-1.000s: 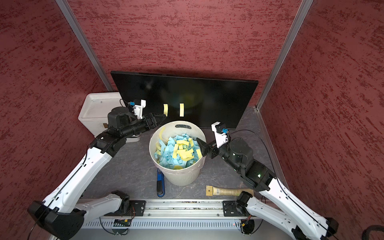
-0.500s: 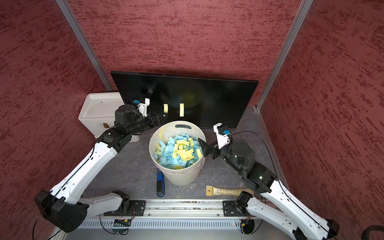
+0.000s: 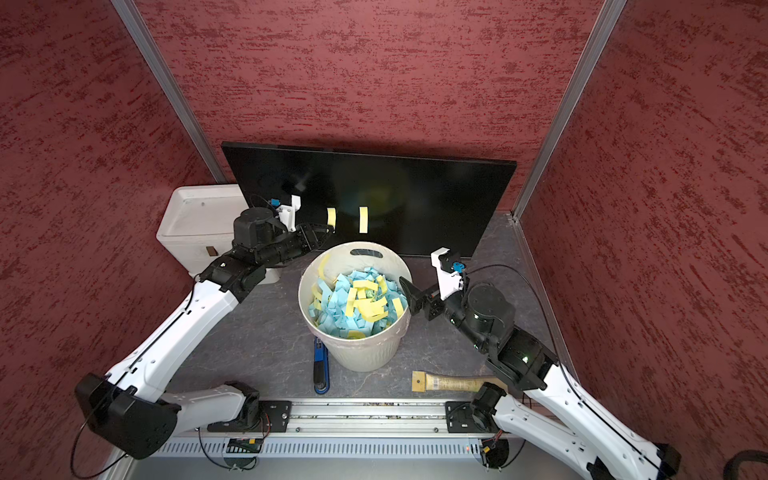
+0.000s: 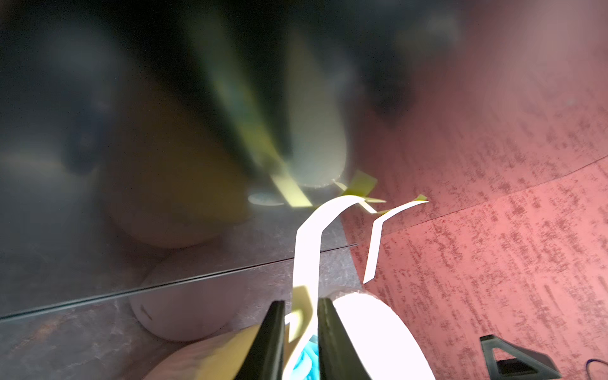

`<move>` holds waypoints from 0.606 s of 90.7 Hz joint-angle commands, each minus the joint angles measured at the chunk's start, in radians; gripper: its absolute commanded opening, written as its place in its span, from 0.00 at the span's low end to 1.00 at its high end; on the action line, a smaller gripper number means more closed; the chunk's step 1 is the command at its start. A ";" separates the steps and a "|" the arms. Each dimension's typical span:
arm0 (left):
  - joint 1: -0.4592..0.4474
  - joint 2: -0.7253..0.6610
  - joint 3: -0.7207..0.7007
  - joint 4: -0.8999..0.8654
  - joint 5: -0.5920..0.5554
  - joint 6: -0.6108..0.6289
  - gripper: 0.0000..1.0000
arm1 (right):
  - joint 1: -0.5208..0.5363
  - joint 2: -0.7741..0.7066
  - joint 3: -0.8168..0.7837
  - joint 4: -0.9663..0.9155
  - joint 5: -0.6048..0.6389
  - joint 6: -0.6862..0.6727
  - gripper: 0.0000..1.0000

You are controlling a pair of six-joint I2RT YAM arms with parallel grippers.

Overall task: Remove the sticky note from the monitor
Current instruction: Tear off the sticky note from the monitor.

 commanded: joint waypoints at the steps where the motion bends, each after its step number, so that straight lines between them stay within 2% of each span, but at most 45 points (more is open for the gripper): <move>1: 0.007 -0.021 0.022 0.023 -0.004 0.011 0.13 | 0.006 -0.012 -0.009 0.024 0.021 -0.006 0.99; 11: 0.009 -0.034 0.018 0.012 -0.002 0.016 0.03 | 0.005 -0.010 -0.010 0.028 0.020 -0.004 0.99; 18: 0.010 -0.044 0.013 0.010 -0.002 0.015 0.00 | 0.007 -0.010 -0.010 0.028 0.017 -0.001 0.98; 55: 0.001 -0.122 -0.022 -0.007 0.015 -0.003 0.00 | 0.006 -0.019 -0.014 0.029 0.008 0.030 0.98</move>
